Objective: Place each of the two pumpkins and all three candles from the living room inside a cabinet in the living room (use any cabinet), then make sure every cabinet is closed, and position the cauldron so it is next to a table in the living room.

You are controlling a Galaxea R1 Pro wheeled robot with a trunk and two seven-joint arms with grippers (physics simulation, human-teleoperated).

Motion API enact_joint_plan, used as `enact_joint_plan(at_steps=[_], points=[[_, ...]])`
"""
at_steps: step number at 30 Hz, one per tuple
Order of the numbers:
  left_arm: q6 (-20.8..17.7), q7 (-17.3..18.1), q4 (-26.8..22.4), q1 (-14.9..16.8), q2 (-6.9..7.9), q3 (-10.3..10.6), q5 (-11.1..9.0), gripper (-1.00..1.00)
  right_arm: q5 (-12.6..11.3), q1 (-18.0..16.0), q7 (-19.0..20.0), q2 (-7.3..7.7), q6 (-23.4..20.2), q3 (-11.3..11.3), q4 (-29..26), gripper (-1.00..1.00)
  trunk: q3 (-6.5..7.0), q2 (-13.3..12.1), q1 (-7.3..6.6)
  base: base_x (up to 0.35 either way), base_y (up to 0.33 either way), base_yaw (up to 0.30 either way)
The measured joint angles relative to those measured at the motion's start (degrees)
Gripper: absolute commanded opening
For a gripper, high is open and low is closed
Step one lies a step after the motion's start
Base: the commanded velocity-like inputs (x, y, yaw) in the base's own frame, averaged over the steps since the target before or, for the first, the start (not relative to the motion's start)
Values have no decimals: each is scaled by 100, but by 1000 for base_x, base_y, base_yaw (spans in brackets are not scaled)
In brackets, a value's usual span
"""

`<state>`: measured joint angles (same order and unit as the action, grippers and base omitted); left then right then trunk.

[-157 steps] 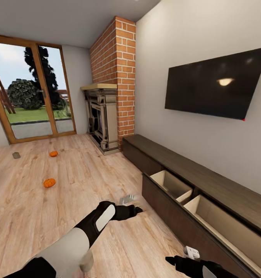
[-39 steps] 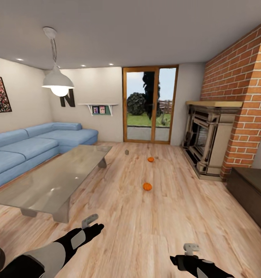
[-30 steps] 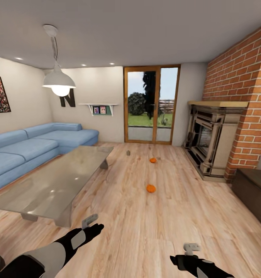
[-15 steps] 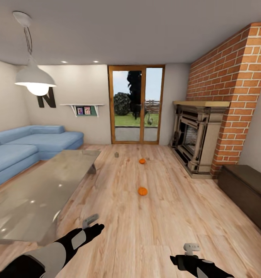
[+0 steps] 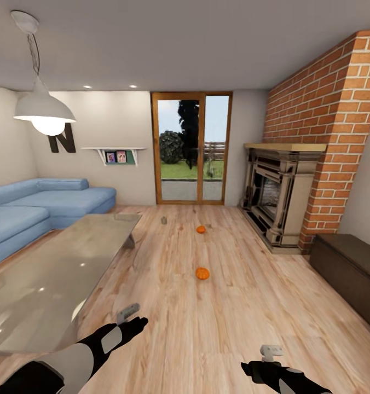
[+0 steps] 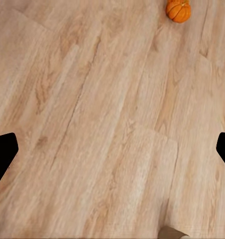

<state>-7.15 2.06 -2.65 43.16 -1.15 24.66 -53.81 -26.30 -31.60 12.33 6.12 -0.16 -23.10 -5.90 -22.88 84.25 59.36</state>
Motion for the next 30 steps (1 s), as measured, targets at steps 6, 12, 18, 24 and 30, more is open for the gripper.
enact_joint_plan(at_steps=[6, 12, 18, 24, 30], points=[[0, -1, 0, -2, 0, 0, 0, 100, 0, 0, 2, 0, 2, 0, 1, 100, 0, 0, 0, 266, 165, 0], [1, -2, 0, -2, 0, 0, 0, 100, 2, 0, 1, 0, 2, 0, 0, 100, 8, 0, -1, 282, 170, 0], [-2, -4, 0, -2, 0, 0, 0, 100, 1, 0, 0, 0, 6, -4, 0, 100, 52, 0, -1, 285, 173, 0], [-1, -12, 61, -2, -114, 7, 8, 100, 0, 0, 4, 0, 6, -2, 1, 100, 103, 0, 0, 285, 87, 0], [1, -16, 115, -4, -152, 8, 217, 100, 5, 0, 8, 0, 8, 0, -2, 100, 118, 0, 0, 286, 5, 0]])
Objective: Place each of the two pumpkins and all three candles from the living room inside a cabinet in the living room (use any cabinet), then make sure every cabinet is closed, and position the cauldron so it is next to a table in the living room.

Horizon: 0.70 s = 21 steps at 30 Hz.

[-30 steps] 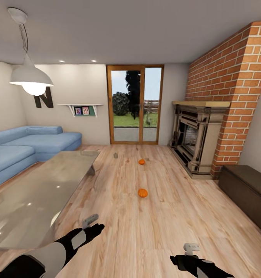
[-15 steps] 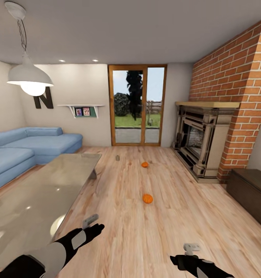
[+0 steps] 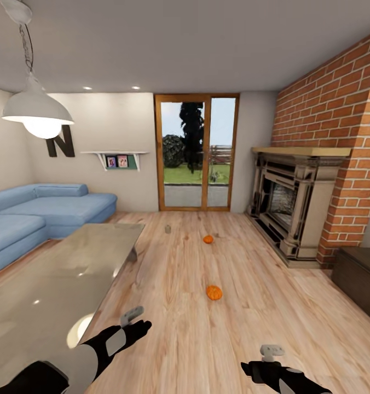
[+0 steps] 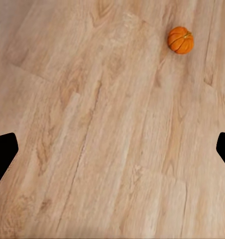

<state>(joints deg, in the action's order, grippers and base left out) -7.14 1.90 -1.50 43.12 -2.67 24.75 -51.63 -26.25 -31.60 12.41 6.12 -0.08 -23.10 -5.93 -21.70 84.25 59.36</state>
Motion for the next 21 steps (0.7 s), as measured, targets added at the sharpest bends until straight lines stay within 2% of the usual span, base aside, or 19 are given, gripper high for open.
enact_joint_plan(at_steps=[5, 21], points=[[0, 0, 7, 0, -10, 0, 57, 100, -3, 0, 0, 0, 0, 0, 2, 100, 1, 0, 0, 294, 0, 0], [0, -1, 7, 1, -15, 0, 64, 100, -2, 0, 0, 0, 0, 0, 3, 100, 1, 0, 0, 311, 0, 0]])
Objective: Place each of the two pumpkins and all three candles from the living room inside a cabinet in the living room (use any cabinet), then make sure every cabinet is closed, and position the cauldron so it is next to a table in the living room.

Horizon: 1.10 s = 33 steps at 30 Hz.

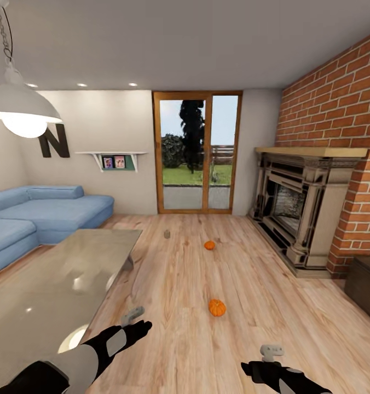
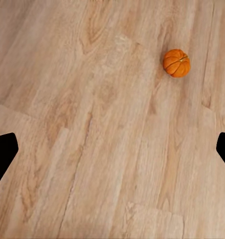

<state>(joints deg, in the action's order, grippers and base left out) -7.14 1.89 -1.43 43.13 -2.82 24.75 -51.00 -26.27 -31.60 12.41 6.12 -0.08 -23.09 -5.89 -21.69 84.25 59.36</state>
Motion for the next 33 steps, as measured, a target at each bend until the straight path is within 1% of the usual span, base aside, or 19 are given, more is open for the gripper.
enact_joint_plan(at_steps=[8, 14, 17, 25, 31, 33], points=[[0, -1, 1, 0, -9, 0, 0, 100, 2, 0, 0, 0, 0, -1, -3, 100, 0, 0, 0, 328, 0, -12], [0, 1, 5, 0, -45, 0, 0, 100, -1, 0, -4, 0, 0, 0, 0, 100, 9, 0, 0, 328, 0, -197], [0, 1, 8, -2, -64, 0, 0, 100, 2, 0, -1, 0, -3, 0, 0, 100, 14, 0, 0, 329, 0, -86], [-3, 1, 23, 0, -70, 0, 0, 100, 6, 0, -5, 0, -8, -7, 0, 100, 15, 0, 0, 332, 7, -14], [0, 1, 28, 0, -71, 0, 0, 100, 6, 0, 1, 0, -8, -1, -7, 100, 15, 0, 0, 325, 121, 0], [0, 1, 27, 2, -71, 0, 0, 100, 6, 0, 1, 0, -8, -1, -7, 100, 15, 0, 1, 157, 65, 0]])
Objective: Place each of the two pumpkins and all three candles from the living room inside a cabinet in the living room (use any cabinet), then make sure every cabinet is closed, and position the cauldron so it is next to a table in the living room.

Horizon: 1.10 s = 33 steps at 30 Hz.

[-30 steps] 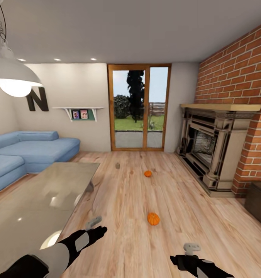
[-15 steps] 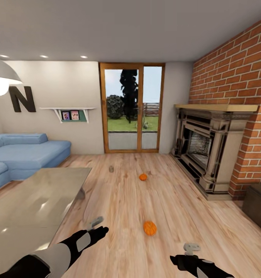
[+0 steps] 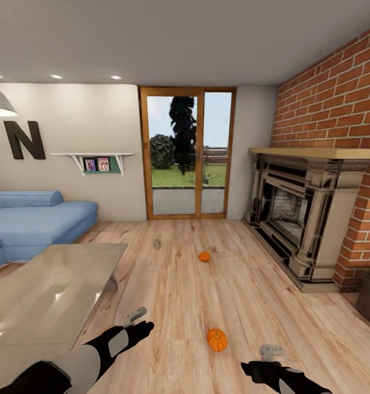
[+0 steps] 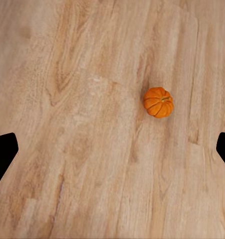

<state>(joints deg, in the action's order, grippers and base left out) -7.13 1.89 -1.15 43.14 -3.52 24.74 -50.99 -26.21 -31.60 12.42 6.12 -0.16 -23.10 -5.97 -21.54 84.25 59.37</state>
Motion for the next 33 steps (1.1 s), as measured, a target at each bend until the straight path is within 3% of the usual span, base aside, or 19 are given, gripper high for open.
enact_joint_plan(at_steps=[9, 15, 19, 21, 26, 33], points=[[0, 42, -33, -1, -12, 0, 0, 100, -10, 0, 41, 8, -18, 9, -7, 100, 0, 0, 2, 12, 5, 0], [-16, 29, -76, 0, -182, 40, 27, 100, -17, -1, 39, 2, -42, 9, -8, 100, 0, 0, 2, 0, 0, 0], [-80, 48, -361, 3, -269, 91, 77, 100, -32, -3, 19, 7, -93, 17, -6, 100, 0, 0, 2, 0, 0, 0], [-205, 50, -642, 4, -288, 110, 158, 100, -45, -6, 17, 7, -182, 23, -3, 100, 0, 0, 2, 0, 0, 0], [-892, 11, -1340, 4, -307, 113, 625, 100, -68, -22, 15, 14, -382, 53, 0, 100, 0, 0, 2, 0, 0, 0], [-1223, -9, -1951, 4, -395, 100, 785, 100, -320, -40, 15, 19, -572, 79, 4, 100, 0, 0, 2, 0, 0, 0]])
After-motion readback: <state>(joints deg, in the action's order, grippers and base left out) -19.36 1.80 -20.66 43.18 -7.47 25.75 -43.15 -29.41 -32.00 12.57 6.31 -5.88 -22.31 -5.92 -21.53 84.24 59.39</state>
